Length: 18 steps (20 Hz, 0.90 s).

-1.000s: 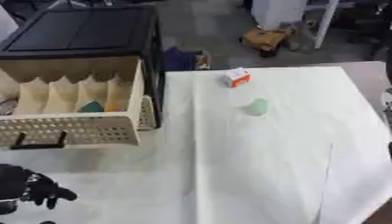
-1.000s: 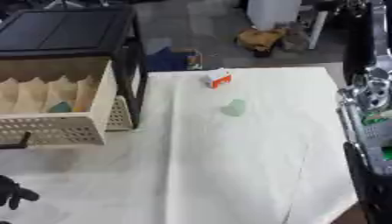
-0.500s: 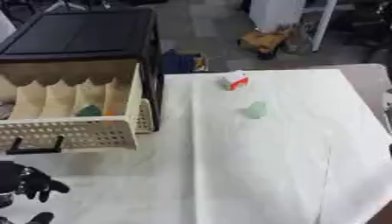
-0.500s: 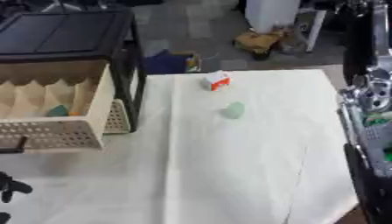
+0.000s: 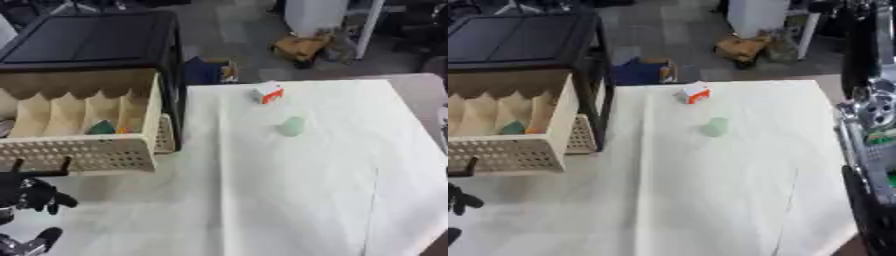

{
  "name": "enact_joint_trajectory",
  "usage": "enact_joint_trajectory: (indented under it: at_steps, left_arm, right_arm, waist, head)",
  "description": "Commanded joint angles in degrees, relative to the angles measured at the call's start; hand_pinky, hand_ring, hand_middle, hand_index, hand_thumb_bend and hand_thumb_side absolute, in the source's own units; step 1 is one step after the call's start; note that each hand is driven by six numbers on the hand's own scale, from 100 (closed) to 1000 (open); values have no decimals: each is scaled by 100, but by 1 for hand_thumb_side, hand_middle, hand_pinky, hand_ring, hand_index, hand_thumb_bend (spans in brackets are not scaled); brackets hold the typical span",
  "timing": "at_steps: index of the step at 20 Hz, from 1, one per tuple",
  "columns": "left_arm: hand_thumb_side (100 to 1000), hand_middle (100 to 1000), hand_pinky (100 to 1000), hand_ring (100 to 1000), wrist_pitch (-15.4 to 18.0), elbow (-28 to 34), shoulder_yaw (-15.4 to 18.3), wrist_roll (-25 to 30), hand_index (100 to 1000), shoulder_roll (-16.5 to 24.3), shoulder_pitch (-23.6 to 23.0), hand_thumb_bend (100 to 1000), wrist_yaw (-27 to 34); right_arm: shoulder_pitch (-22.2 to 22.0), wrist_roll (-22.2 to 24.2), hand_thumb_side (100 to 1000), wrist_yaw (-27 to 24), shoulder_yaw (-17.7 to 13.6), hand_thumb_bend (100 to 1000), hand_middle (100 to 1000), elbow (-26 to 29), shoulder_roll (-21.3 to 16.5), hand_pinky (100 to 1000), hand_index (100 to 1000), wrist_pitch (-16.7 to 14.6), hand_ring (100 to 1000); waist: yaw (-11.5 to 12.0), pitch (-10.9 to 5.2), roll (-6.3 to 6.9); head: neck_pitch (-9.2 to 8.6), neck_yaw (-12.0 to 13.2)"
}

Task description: Pick up objects from table and place into drawer.

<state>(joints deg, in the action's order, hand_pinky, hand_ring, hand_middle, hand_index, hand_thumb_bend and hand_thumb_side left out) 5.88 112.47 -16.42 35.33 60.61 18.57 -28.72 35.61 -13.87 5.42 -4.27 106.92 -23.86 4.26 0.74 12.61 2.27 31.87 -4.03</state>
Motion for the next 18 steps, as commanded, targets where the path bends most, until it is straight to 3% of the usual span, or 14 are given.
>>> enact_joint_trajectory:
  at_steps: [1,8,18]
  left_arm:
    - [1000,637,384,663,-70,-159,35,85,921,75,132,100,82]
    - [1000,623,360,637,-181,-484,6,224,919,-41,300,100,309]
    - [1000,627,358,630,-64,-764,-30,318,918,-200,593,100,469]
  right_arm:
    - [96,-28,1000,26,-62,100,690,133,-61,688,875,18,699]
    - [67,-39,1000,16,-79,100,690,153,-65,689,876,43,699]
    - [53,-42,1000,0,-101,100,686,177,-62,688,875,68,697]
  waist:
    - [-4,-83,0]
    - [-17,-65,17]
    - [-55,-33,19]
  head:
    - [13,110]
    - [-7,385]
    - [-86,455]
